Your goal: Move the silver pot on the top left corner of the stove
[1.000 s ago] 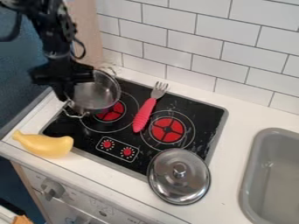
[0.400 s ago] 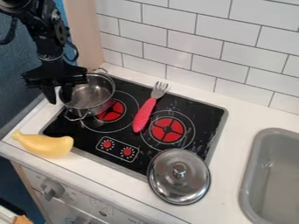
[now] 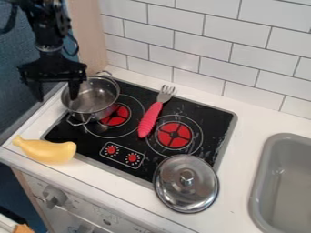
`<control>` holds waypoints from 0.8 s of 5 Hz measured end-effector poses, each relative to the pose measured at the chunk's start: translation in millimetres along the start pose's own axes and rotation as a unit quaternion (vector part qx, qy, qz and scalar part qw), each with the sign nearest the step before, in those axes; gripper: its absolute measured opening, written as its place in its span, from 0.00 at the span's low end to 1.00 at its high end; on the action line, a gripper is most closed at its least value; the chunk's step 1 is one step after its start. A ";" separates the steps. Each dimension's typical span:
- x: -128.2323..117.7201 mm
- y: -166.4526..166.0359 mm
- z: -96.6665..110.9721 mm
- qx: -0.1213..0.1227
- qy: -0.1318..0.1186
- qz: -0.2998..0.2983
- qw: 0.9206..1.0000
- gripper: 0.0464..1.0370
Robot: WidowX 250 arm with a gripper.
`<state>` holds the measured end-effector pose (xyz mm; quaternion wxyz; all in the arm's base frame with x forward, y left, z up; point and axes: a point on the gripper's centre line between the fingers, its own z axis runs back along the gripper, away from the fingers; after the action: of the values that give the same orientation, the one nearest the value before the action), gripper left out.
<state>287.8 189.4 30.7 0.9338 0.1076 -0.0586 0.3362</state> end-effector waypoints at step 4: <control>-53.0 -101.4 111.5 -0.056 -0.014 -0.156 0.986 0.96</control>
<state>308.0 53.8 112.8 0.9784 0.0681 -0.0729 0.1809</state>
